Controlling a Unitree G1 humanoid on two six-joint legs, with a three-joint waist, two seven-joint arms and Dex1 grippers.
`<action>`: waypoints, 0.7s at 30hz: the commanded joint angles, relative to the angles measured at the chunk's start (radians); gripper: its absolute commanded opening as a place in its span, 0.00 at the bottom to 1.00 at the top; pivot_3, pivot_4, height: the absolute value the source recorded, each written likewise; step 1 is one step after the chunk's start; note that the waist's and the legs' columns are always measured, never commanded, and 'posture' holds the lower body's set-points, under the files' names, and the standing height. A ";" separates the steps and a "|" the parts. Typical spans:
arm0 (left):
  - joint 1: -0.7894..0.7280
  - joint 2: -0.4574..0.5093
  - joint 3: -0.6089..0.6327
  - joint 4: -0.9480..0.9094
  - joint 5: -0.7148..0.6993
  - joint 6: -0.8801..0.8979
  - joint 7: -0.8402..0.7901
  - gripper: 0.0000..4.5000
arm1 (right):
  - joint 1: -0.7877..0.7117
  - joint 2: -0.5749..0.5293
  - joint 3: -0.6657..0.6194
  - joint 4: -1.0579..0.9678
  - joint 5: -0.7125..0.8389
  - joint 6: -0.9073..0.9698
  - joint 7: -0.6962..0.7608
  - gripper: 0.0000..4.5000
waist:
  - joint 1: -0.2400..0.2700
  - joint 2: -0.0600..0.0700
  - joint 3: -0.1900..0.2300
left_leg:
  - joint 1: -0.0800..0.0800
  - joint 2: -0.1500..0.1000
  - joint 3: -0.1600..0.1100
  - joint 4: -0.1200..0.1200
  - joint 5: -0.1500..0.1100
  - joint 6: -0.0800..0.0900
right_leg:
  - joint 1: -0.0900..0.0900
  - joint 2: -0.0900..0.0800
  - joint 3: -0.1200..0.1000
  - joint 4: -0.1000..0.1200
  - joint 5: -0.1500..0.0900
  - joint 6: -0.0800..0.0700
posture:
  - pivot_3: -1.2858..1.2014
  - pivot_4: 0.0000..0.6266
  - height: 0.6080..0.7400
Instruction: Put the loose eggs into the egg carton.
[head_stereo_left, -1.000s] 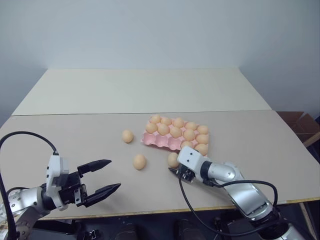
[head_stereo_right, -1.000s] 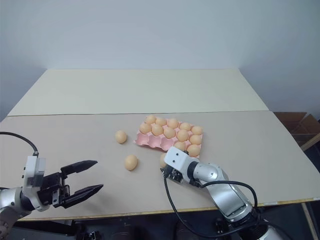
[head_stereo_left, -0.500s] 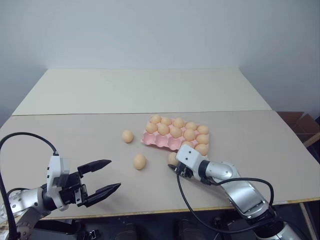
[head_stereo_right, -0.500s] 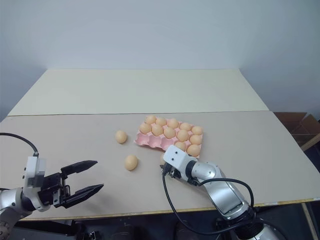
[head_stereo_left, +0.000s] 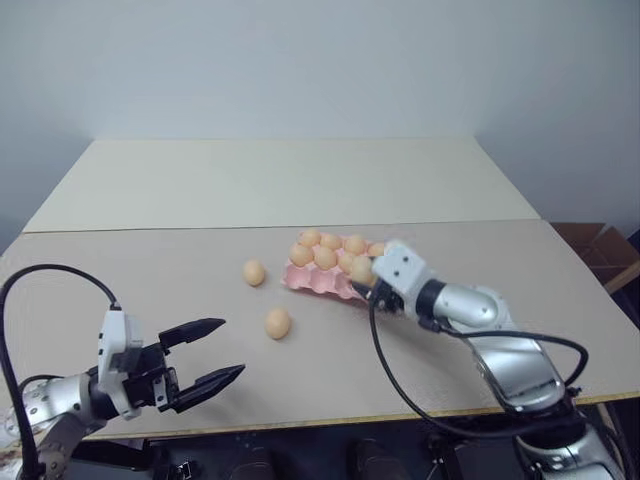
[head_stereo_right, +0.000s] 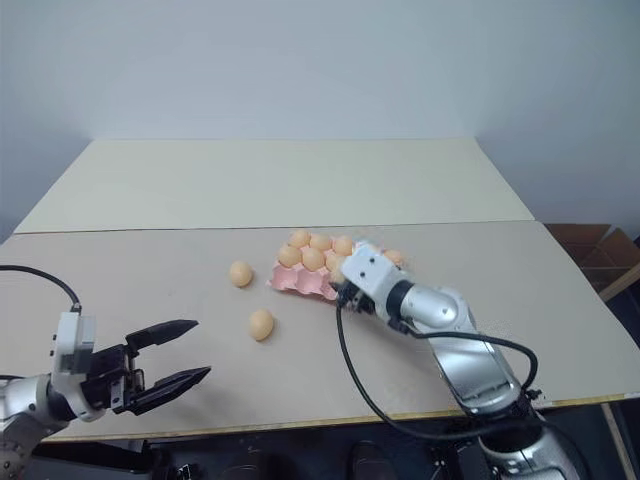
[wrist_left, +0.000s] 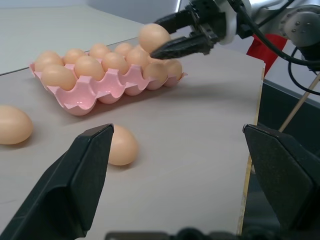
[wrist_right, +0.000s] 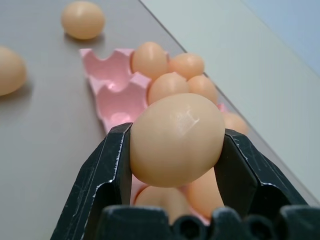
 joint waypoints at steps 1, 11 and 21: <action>-0.015 0.002 0.009 -0.014 -0.003 -0.022 0.001 1.00 | -0.020 0.002 0.003 0.028 -0.016 -0.051 0.000 0.49 | 0.002 0.000 0.000 | -0.001 0.000 0.000 0.000 0.000 0.000 | 0.000 0.000 0.000 0.000 0.001 0.000 | 0.52 0.24 1.00; 0.011 -0.004 0.022 -0.026 -0.002 -0.027 0.004 1.00 | -0.030 0.027 0.014 0.104 -0.001 -0.135 0.038 0.85 | -0.001 0.000 0.000 | -0.001 0.000 0.000 0.000 0.000 0.000 | 0.000 0.000 0.000 -0.001 0.005 -0.003 | 0.52 0.24 1.00; -0.001 0.001 0.017 -0.006 0.000 -0.024 0.000 1.00 | -0.007 0.009 -0.005 0.051 -0.019 -0.138 0.038 0.99 | -0.001 0.000 0.000 | -0.001 0.000 0.000 0.000 0.000 0.000 | 0.000 0.000 0.000 -0.001 0.004 -0.001 | 0.52 0.24 1.00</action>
